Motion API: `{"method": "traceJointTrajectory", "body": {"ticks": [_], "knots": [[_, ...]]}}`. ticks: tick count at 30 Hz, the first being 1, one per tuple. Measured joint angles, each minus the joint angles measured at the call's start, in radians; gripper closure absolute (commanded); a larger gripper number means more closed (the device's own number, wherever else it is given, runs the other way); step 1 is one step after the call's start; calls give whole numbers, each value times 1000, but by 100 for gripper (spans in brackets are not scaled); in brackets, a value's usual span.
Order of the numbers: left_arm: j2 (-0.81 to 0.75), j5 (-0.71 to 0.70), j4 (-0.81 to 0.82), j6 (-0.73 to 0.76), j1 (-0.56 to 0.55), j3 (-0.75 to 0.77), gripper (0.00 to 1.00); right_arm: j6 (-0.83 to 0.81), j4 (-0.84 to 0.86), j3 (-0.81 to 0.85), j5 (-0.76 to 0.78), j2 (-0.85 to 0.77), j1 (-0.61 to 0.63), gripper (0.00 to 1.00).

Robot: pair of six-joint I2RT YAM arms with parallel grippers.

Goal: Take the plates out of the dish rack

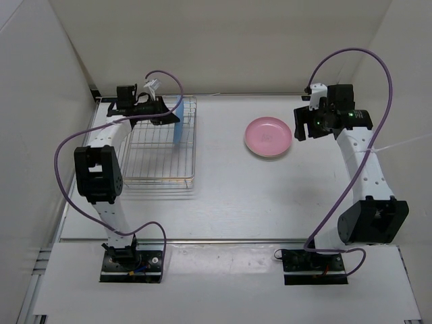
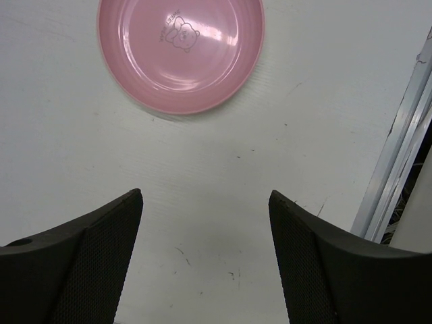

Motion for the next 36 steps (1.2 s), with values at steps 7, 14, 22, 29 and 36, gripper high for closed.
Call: {"method": "traceJointTrajectory", "body": {"ticks": [7, 14, 22, 29, 36], "knots": [[7, -4, -16, -11, -4, 22, 89, 1, 4, -10, 1, -14, 0, 21], [3, -4, -59, 0, -4, 39, 89, 5, 5, -10, 1, -21, 0, 21], [-106, 7, -166, 24, -14, 89, 89, 13, 13, -28, 1, -21, -5, 21], [-261, -41, -290, 153, -56, 205, 89, 54, 21, -26, -31, -21, -51, 21], [-435, -385, -468, 432, -429, 154, 89, 119, -73, 229, -285, 119, -152, 21]]}}
